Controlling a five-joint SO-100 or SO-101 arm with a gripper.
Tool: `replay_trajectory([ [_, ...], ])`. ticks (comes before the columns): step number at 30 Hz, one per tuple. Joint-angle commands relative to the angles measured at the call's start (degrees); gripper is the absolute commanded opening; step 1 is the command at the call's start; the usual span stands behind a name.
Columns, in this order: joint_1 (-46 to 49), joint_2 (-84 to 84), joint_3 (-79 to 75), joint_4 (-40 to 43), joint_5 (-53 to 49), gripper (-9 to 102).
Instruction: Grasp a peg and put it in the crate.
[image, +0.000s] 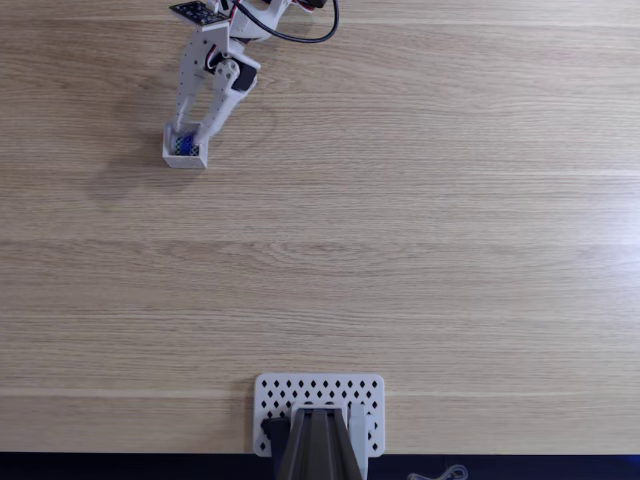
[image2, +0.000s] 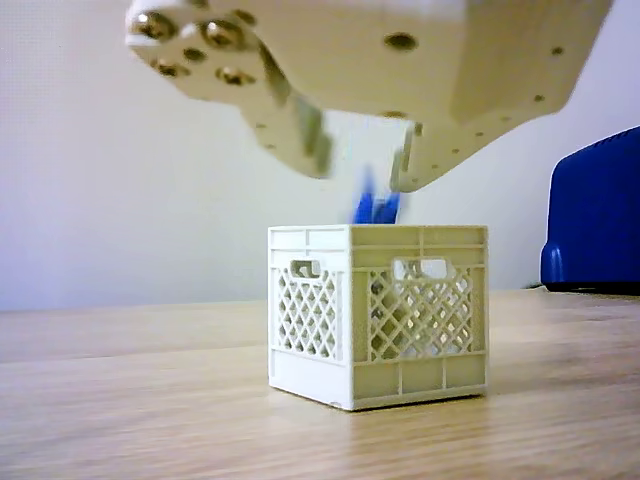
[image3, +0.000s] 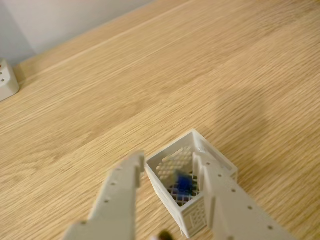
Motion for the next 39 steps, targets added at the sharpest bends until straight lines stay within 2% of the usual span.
replay_trajectory([
  [1,0.70,1.41,-3.43,-1.85,0.53,19],
  [4,0.79,1.49,-3.34,-1.14,0.62,12],
  [7,0.79,2.11,-3.25,-0.97,0.70,-3],
  [12,-0.09,10.28,-1.41,0.35,3.69,0],
  [17,-5.10,25.75,3.52,6.77,17.93,-1],
  [25,-16.88,53.61,10.11,24.08,47.20,-1],
  [32,-26.37,70.40,13.80,47.02,66.09,-1],
  [39,-31.46,81.91,14.59,67.41,85.43,-1],
])
